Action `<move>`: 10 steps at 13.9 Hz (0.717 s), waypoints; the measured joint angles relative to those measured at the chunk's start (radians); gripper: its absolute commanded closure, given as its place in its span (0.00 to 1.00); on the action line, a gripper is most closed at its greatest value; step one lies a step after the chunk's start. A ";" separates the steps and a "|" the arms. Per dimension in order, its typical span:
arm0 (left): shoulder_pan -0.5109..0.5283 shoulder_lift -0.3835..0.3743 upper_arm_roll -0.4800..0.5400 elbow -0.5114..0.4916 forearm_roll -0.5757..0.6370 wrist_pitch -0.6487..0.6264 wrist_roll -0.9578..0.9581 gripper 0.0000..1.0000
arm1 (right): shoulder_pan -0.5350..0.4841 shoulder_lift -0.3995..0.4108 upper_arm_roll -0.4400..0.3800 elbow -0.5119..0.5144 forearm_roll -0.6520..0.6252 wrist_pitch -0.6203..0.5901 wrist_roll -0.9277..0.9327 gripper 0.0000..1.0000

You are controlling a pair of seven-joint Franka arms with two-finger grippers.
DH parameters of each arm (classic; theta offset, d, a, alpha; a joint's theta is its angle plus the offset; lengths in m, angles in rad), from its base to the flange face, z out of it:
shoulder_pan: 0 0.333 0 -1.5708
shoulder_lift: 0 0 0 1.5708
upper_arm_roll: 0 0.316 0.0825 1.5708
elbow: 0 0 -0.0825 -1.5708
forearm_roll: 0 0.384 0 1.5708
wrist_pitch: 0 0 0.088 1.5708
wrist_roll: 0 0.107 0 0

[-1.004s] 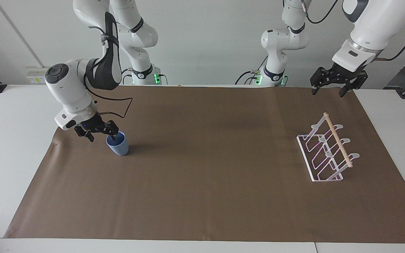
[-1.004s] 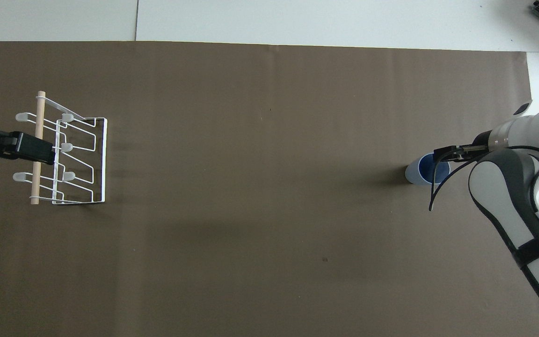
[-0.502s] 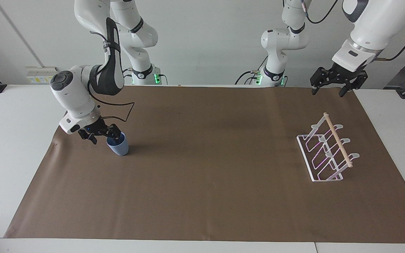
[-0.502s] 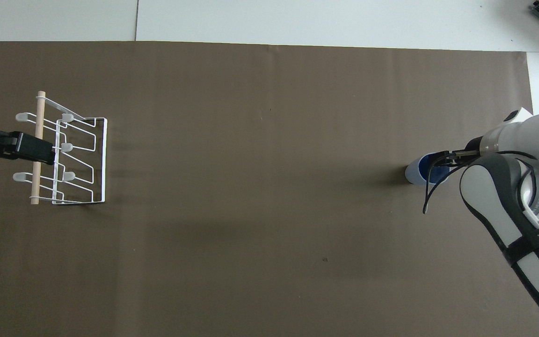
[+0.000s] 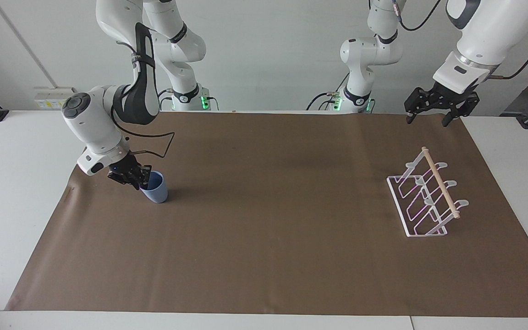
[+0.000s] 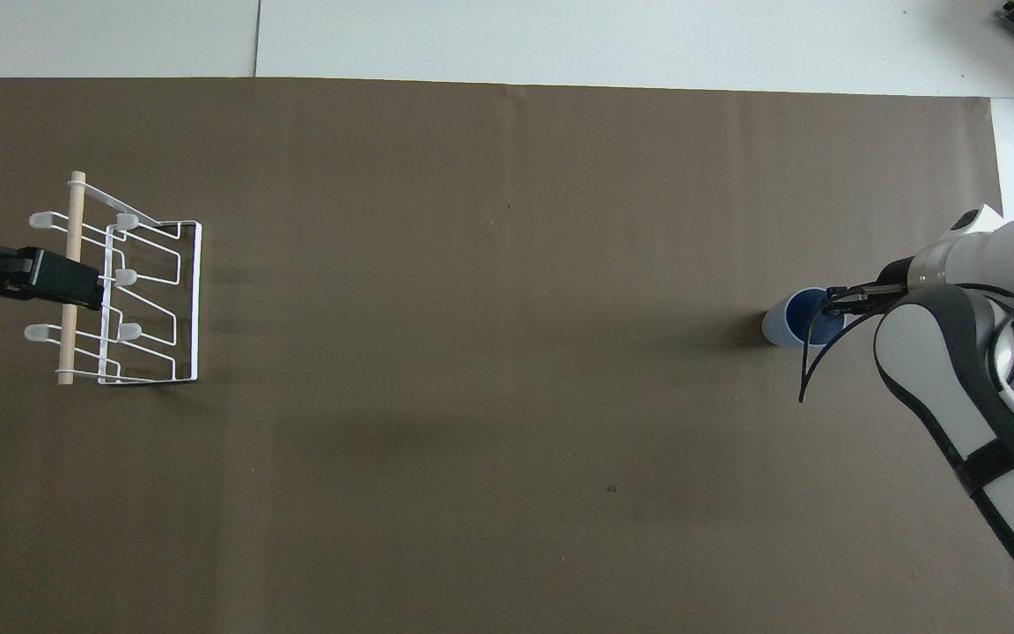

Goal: Hang cup on cup holder
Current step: 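Reach the right gripper to the blue cup and grasp its rim, then lift the blue cup with the right gripper and tip it sideways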

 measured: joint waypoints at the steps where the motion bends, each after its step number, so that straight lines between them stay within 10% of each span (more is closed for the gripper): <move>1: 0.000 0.000 0.000 0.000 0.000 0.000 0.000 0.00 | 0.000 0.000 0.000 0.000 0.001 0.000 0.000 1.00; 10: 0.000 0.000 0.000 0.000 0.000 0.000 0.000 0.00 | 0.006 -0.030 0.009 0.165 0.245 -0.232 -0.126 1.00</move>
